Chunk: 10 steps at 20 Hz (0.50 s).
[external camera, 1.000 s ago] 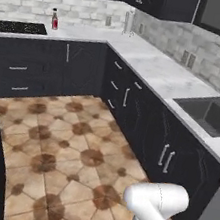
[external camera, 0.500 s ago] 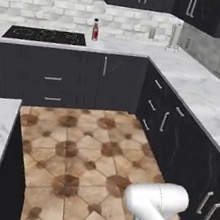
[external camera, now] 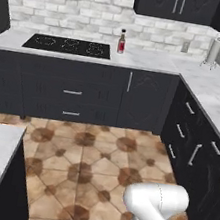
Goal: Take 2 condiments from the cabinet and move them on the counter near the stove.Make sure the condiments are lined up with each other, next to each other.
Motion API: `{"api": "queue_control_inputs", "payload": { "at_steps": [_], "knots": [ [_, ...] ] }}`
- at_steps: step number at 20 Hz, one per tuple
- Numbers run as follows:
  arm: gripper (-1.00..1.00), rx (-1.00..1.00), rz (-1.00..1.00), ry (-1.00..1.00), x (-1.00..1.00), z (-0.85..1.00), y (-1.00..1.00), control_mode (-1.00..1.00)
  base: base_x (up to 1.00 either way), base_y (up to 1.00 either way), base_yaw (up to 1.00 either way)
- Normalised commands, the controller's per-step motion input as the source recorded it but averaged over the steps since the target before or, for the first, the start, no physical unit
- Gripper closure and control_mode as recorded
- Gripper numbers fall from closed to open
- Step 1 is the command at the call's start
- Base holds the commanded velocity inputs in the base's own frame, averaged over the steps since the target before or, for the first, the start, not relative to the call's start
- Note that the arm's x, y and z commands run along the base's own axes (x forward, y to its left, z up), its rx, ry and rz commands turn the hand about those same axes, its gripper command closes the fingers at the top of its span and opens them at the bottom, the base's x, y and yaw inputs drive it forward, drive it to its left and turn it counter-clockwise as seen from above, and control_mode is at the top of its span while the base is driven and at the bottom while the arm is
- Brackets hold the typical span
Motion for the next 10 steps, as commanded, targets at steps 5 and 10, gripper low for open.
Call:
{"api": "queue_control_inputs", "payload": {
  "at_steps": [5,10],
  "knots": [
    [1.00,0.00,0.00,0.00,0.00,0.00,0.00,1.00,1.00,-0.48,0.06],
    [1.00,0.00,0.00,0.00,0.00,0.00,0.00,1.00,1.00,-0.24,-0.02]
  ]
}}
